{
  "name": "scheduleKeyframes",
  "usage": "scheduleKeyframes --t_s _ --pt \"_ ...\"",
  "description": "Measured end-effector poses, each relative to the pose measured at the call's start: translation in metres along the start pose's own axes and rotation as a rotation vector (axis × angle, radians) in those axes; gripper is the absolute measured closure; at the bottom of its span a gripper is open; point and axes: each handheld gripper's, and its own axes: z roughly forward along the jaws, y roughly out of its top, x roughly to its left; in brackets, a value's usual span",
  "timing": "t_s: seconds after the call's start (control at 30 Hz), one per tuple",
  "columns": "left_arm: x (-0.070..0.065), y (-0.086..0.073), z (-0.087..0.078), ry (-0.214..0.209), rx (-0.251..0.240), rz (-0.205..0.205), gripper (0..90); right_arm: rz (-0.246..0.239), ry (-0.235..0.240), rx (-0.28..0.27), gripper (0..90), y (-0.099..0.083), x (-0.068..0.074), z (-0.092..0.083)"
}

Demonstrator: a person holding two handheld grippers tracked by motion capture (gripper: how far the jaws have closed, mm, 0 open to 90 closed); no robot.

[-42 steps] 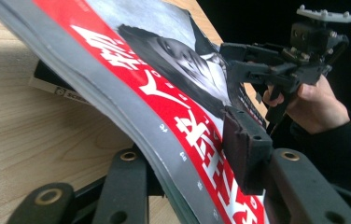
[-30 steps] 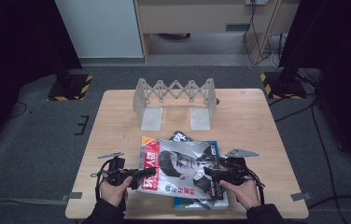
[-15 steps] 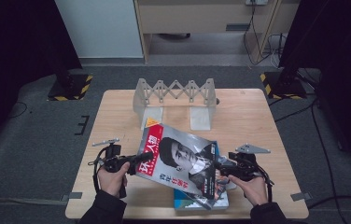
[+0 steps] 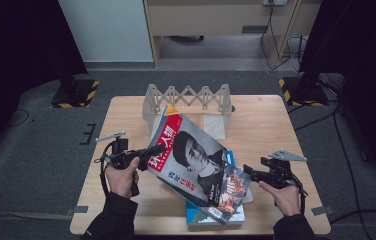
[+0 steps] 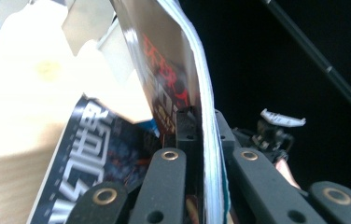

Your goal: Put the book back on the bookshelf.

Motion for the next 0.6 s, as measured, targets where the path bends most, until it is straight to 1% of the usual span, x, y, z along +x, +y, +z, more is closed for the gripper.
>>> scheduleKeyframes --t_s 0.03,0.07,0.1,0.13,0.17,0.2,0.3,0.33,0.43,0.47,0.5,0.57,0.6 --pt "-0.002 0.003 0.0 -0.001 -0.005 0.005 85.9 0.0 0.0 0.0 20.0 0.0 0.0 0.0" --pt "-0.004 0.005 -0.001 -0.002 -0.011 0.01 85.9 0.006 -0.01 -0.003 20.0 0.0 -0.004 -0.002" --pt "-0.007 0.009 -0.001 -0.008 -0.026 0.015 85.9 0.011 -0.035 -0.008 19.9 0.0 -0.011 -0.005" --pt "-0.007 0.009 -0.001 -0.008 -0.026 0.015 85.9 0.011 -0.035 -0.008 19.9 0.0 -0.011 -0.005" --pt "-0.009 0.012 -0.001 -0.01 -0.031 0.015 85.9 0.009 -0.057 -0.017 19.8 -0.001 -0.018 -0.008" --pt "-0.01 0.014 -0.001 -0.011 -0.039 0.018 85.9 0.009 -0.057 -0.017 19.8 -0.001 -0.018 -0.008" --pt "-0.014 0.021 -0.002 -0.019 -0.056 0.027 85.9 0.003 -0.094 -0.017 19.4 -0.003 -0.029 -0.01" --pt "-0.016 0.023 -0.002 -0.022 -0.065 0.03 85.9 0.003 -0.094 -0.017 19.4 -0.003 -0.029 -0.01" --pt "-0.02 0.032 -0.004 -0.003 -0.082 0.052 85.9 -0.01 -0.121 0.001 18.6 -0.006 -0.037 -0.009" --pt "-0.021 0.034 -0.005 0.006 -0.085 0.063 85.9 -0.01 -0.121 0.001 18.6 -0.006 -0.037 -0.009" --pt "-0.022 0.038 -0.006 0.015 -0.092 0.069 85.9 -0.013 -0.132 0.007 18.3 -0.007 -0.039 -0.008" --pt "-0.023 0.042 -0.007 0.03 -0.097 0.081 85.9 -0.023 -0.146 0.02 17.7 -0.009 -0.043 -0.007" --pt "-0.024 0.046 -0.008 0.044 -0.096 0.094 85.9 -0.025 -0.156 0.032 17.5 -0.01 -0.045 -0.006"
